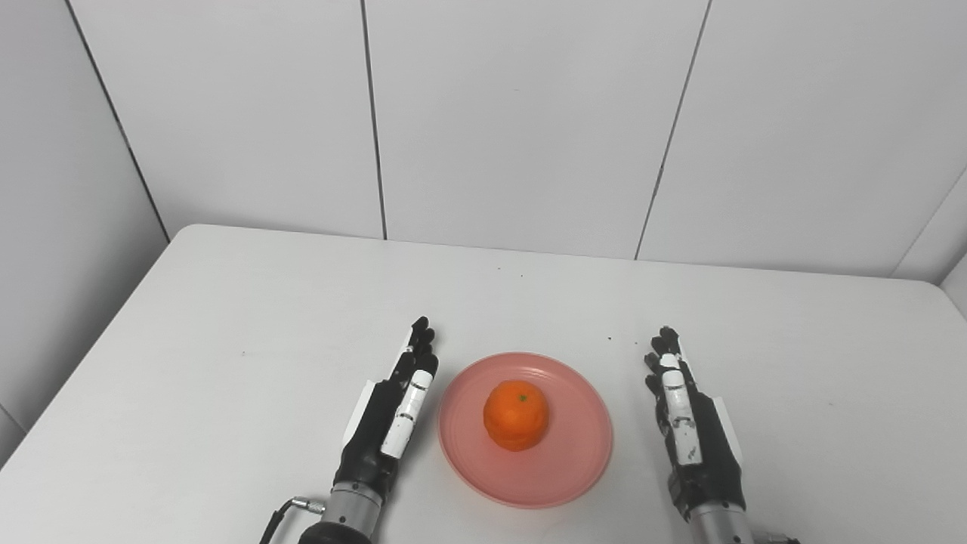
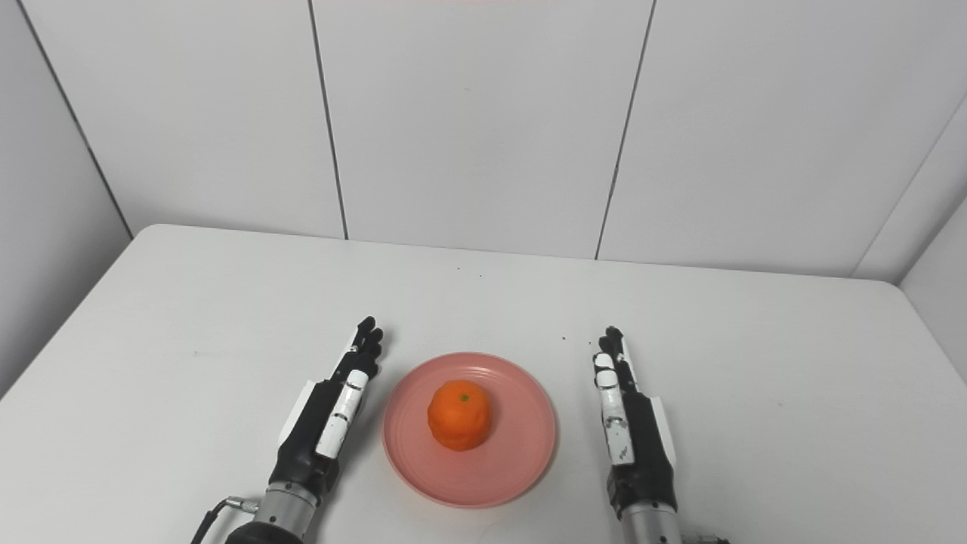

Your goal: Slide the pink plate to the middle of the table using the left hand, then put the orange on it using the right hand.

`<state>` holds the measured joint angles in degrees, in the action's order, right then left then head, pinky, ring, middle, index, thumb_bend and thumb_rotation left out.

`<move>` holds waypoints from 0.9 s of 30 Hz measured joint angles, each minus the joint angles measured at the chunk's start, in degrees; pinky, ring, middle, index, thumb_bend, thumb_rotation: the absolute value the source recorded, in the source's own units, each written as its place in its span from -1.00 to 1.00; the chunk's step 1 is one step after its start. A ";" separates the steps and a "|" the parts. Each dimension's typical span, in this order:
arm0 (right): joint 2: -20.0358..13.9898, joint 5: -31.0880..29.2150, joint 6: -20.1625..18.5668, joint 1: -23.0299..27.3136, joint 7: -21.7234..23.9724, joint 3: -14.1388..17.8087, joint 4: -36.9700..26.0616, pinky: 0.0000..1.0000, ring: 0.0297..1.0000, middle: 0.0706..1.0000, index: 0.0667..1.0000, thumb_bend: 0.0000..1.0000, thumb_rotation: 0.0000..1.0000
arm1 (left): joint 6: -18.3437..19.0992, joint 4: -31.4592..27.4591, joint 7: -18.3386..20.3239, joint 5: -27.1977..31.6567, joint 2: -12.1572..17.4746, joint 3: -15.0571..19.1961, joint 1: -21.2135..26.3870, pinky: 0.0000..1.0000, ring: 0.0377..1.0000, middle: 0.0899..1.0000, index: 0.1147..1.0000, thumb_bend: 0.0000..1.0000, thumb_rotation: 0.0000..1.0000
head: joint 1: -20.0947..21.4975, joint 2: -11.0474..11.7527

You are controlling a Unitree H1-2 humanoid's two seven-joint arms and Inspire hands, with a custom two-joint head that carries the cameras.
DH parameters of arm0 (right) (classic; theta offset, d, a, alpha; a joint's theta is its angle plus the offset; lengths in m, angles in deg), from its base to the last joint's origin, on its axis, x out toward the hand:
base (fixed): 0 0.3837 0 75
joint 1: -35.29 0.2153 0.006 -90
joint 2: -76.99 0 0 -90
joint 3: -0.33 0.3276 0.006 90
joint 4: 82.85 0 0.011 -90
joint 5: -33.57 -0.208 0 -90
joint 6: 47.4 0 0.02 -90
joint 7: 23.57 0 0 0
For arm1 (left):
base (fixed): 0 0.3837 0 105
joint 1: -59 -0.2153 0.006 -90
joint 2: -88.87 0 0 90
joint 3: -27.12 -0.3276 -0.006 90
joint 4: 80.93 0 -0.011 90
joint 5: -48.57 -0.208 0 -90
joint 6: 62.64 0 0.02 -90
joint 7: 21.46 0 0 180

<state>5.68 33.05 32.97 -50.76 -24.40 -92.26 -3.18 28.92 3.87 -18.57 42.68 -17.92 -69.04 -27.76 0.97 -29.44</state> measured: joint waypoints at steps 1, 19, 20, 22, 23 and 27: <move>0.00 0.00 0.00 0.00 0.01 0.00 0.00 1.00 0.96 0.98 0.99 -0.45 1.00 | 0.00 0.00 0.00 0.00 0.00 0.01 0.00 1.00 1.00 1.00 1.00 -0.08 1.00 | 0.00 0.00; 0.11 -0.06 0.00 0.00 0.03 0.01 -0.02 1.00 0.97 0.98 1.00 -0.46 1.00 | 0.01 -0.05 -0.02 -0.06 -0.02 0.01 0.00 1.00 1.00 1.00 1.00 -0.09 1.00 | 0.09 -0.26; 0.12 -0.06 0.00 0.00 0.03 0.01 -0.03 1.00 0.97 0.98 1.00 -0.46 1.00 | 0.01 -0.05 -0.01 -0.06 -0.02 0.01 0.00 1.00 1.00 1.00 1.00 -0.10 1.00 | 0.17 -0.26; 0.12 -0.05 0.00 0.00 0.02 0.01 -0.03 1.00 0.96 0.98 0.99 -0.47 1.00 | 0.01 -0.05 -0.01 -0.06 -0.02 0.01 0.00 1.00 1.00 1.00 1.00 -0.09 1.00 | 0.26 -0.26; 0.12 -0.05 0.00 0.00 0.02 0.00 -0.03 1.00 0.96 0.98 1.00 -0.47 1.00 | 0.01 -0.05 -0.01 -0.06 -0.01 0.01 0.00 1.00 1.00 1.00 1.00 -0.09 1.00 | 0.35 -0.35; 0.13 -0.06 -0.01 0.00 0.03 0.00 -0.04 1.00 0.97 0.99 1.00 -0.46 1.00 | 0.07 -0.12 0.00 -0.05 0.00 0.01 0.00 1.00 1.00 1.00 1.00 -0.10 1.00 | 0.79 -0.35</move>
<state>5.81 32.99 32.96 -50.76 -24.37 -92.25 -3.22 28.99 3.75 -18.57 42.64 -17.92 -69.02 -27.76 1.76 -29.79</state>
